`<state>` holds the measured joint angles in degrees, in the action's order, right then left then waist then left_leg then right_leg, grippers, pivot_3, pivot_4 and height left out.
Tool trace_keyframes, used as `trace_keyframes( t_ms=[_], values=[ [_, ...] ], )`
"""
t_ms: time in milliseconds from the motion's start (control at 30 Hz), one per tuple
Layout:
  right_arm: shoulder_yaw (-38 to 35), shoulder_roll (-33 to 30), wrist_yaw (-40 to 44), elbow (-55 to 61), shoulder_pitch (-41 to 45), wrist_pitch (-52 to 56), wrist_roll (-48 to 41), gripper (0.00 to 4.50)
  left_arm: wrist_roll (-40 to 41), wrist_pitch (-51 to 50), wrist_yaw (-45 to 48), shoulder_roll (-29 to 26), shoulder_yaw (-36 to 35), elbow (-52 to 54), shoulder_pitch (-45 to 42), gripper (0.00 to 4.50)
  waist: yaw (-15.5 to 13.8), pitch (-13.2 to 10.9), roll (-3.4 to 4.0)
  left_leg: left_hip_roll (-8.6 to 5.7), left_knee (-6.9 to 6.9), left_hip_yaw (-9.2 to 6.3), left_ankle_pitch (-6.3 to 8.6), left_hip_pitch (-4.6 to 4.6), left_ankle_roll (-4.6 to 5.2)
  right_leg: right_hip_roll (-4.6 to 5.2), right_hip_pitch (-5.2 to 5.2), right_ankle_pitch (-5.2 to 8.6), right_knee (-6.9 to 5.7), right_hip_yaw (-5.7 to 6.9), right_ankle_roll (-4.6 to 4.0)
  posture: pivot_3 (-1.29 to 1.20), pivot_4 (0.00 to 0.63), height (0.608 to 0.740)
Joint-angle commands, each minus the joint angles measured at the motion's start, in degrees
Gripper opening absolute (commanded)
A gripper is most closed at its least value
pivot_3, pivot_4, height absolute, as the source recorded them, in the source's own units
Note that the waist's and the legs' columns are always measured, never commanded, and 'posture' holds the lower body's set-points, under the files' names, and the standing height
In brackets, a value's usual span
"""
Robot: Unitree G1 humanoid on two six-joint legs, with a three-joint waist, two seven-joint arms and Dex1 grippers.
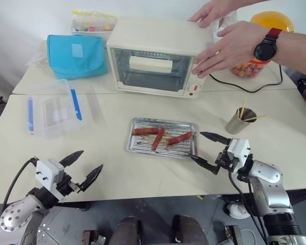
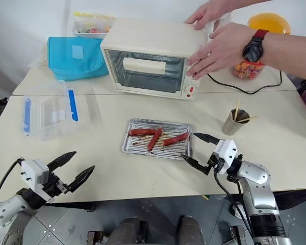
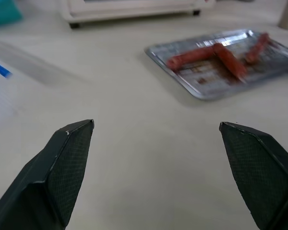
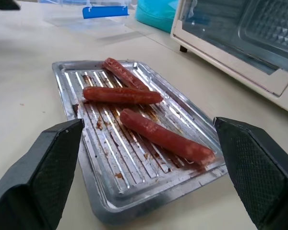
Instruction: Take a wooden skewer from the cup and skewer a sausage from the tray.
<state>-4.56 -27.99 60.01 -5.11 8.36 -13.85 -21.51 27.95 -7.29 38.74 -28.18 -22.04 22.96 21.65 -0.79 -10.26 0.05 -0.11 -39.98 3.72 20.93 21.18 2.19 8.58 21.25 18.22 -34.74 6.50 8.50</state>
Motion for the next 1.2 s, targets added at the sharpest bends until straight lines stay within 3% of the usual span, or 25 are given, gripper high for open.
trace_keyframes(
  t_ms=[33,467,567,1200],
  values=[
    [0.34,0.54,0.59,-0.53,1.46,-1.83,-0.35,4.5,0.01,0.78,0.34,-0.86,-1.04,0.75,-0.44,4.43,0.0,0.0,0.0,0.01,-0.01,0.0,0.0,0.0,0.0,0.0,-0.01,0.0,0.0,0.0,0.0,0.0,0.15,0.74],
    [-0.42,2.09,-1.07,-2.61,3.94,-1.62,-1.22,4.5,-1.9,1.94,-3.17,1.24,0.01,0.88,-3.84,4.43,0.61,-0.01,0.04,0.0,-0.02,-0.04,0.0,0.03,0.0,0.01,-0.05,0.0,-0.02,0.01,0.0,0.0,0.15,0.74],
    [-0.63,1.95,-1.77,-2.65,4.03,-2.02,-0.75,4.5,-1.89,1.83,-3.69,1.34,0.02,1.29,-3.72,4.43,1.06,-0.05,0.12,-0.16,0.01,-1.13,-0.03,-0.07,0.05,0.15,-0.87,0.0,0.3,0.96,0.0,0.0,0.15,0.74],
    [0.11,0.25,9.13,-11.78,8.93,-6.72,-1.24,4.5,-4.72,5.22,0.79,-2.87,-0.51,0.15,-0.66,4.43,0.88,-0.08,0.2,-0.16,-0.07,-1.31,-0.03,-0.01,0.02,0.06,-0.85,0.0,0.37,0.87,0.0,0.0,0.15,0.74]
  ],
)
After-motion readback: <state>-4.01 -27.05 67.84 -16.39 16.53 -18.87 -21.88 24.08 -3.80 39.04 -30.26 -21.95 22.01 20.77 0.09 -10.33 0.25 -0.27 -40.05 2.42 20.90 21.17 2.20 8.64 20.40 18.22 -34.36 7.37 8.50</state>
